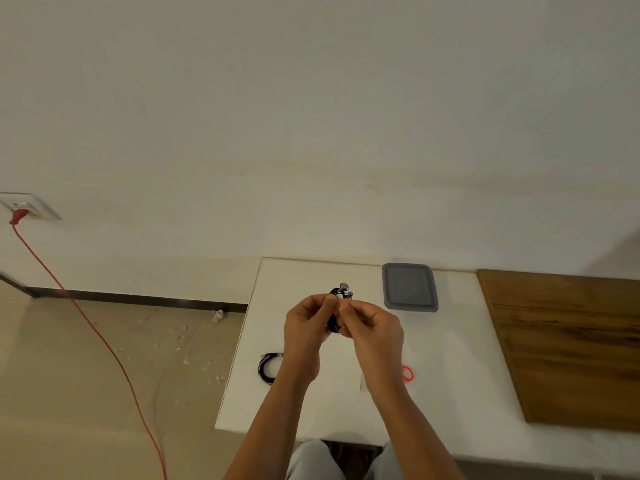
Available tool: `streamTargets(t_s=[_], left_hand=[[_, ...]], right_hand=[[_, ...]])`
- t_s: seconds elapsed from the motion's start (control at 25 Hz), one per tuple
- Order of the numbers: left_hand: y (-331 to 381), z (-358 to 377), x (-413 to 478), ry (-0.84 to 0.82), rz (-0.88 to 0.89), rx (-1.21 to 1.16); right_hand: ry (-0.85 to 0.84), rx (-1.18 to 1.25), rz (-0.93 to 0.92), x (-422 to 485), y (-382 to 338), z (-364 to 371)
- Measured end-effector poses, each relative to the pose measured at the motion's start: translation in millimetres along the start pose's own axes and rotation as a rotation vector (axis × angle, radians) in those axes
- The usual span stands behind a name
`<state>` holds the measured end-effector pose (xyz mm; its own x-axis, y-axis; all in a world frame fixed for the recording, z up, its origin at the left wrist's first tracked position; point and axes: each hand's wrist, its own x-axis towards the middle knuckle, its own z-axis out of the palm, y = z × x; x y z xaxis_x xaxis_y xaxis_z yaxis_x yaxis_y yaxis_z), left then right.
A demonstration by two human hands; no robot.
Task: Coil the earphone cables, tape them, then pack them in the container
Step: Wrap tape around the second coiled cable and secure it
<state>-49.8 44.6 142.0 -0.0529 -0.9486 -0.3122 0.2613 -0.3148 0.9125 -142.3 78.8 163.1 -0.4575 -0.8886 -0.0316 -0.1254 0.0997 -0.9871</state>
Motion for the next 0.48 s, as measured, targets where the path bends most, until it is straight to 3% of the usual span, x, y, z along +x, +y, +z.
streamTargets(t_s=[0.24,0.48], left_hand=[[14.2,0.5,-14.1,0.058,0.117,0.082],[21.3,-0.3,-21.9,0.105,0.218,0.269]], right_hand=[[0.011,0.195,0.144,-7.7,-17.9,7.3],[-0.062,0.537,0.514,-3.3,-26.1,-3.1]])
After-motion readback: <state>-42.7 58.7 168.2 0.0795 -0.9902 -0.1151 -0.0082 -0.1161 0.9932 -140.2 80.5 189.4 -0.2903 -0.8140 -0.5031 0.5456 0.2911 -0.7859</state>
